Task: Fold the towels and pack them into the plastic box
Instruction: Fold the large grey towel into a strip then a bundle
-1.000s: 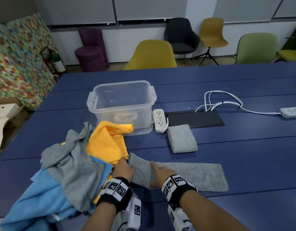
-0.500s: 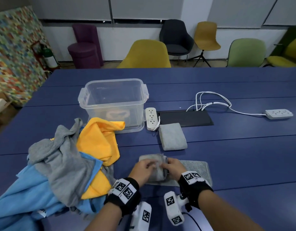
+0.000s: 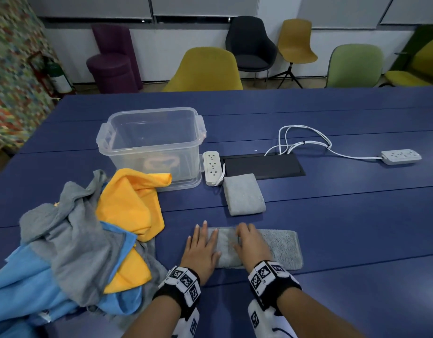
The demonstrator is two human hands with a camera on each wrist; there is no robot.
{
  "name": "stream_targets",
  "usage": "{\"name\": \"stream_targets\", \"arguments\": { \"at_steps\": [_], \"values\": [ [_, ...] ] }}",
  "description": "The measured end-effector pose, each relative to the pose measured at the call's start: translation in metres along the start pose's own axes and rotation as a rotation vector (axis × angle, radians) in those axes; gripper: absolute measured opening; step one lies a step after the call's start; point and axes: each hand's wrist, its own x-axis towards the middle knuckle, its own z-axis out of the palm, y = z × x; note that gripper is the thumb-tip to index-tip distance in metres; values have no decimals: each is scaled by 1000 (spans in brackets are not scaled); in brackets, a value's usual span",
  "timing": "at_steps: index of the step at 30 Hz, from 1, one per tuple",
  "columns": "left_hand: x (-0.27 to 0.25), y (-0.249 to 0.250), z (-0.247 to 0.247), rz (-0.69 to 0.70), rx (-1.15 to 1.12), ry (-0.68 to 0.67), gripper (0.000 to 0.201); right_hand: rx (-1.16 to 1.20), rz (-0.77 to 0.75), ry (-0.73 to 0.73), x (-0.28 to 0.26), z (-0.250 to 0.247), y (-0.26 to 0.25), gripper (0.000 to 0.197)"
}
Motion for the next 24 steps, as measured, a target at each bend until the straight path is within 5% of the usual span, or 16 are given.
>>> {"name": "stream_targets", "arguments": {
  "at_steps": [4,10,14,18,21,24],
  "values": [
    [-7,-6,-12,-221,-184,198,73,-100,-22,-79,0,3,4,26],
    [3,-14,-23,-299,-370,47,53,-179,-98,-75,2,-2,2,30],
    [-2,9,-43,-168,-717,119,38,39,14,-108,-3,-28,4,50],
    [-10,54,-57,90,-903,56,18,777,281,-310,-13,-54,23,68],
    [-2,82,-48,241,-734,25,29,1150,430,-374,-19,-65,55,43],
    [3,105,-35,360,-411,101,42,1120,442,-331,-21,-70,90,45]
  ]
}}
